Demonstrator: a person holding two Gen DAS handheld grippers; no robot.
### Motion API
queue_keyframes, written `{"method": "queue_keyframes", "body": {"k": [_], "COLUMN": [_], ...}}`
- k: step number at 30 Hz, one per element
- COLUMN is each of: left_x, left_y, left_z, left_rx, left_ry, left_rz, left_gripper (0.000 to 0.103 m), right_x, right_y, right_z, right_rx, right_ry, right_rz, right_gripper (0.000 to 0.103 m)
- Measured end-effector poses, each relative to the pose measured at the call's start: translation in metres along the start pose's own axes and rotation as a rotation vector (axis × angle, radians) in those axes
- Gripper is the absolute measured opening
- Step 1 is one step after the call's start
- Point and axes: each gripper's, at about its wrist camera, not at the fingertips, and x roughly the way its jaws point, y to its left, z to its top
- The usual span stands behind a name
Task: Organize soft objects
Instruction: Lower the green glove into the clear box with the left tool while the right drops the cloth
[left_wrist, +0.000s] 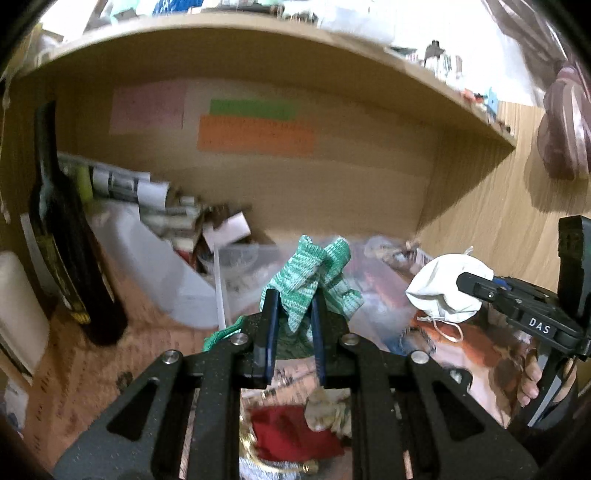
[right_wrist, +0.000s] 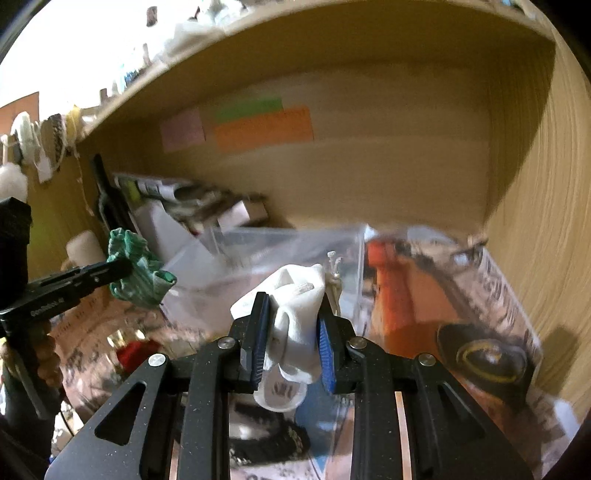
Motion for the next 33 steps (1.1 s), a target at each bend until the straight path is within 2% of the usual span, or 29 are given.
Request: {"method": "queue_keyframes", "body": {"k": [4, 7, 14, 22, 25, 29, 33], "left_x": [0.003, 0.014, 0.055, 0.107, 0.124, 0.136, 0.146], "left_y": [-0.001, -0.001, 0.007, 0.015, 0.016, 0.015, 0.014], "left_z": [0.018, 0.027, 0.04, 0.036, 0.032, 0.027, 0.024], "left_rx": [0.024, 0.041, 0.042, 0.078, 0.091, 0.109, 0.111], "left_ry": [-0.037, -0.03, 0.071, 0.219, 0.275, 0.321, 0.364], "left_rz": [0.026, 0.033, 0.025, 0.044, 0.036, 0.036, 0.037], "left_gripper": [0.016, 0.016, 0.016, 0.016, 0.016, 0.016, 0.018], "right_x": [0.002, 0.012, 0.043, 0.089, 0.108, 0.128, 0.136], "right_y": [0.003, 0.006, 0.008, 0.005, 0.002, -0.001, -0.004], "right_z": [0.017, 0.028, 0.045, 0.043, 0.036, 0.028, 0.022], "right_rx": [-0.012, -0.032, -0.058, -0.079, -0.081, -0.077, -0.074], "right_ry": [-0.049, -0.059, -0.033, 0.086, 0.157, 0.242, 0.28], "right_rz": [0.005, 0.002, -0.006, -0.014, -0.011, -0.002, -0.005], "right_gripper": [0.022, 0.022, 0.022, 0.023, 0.024, 0.024, 0.024]}}
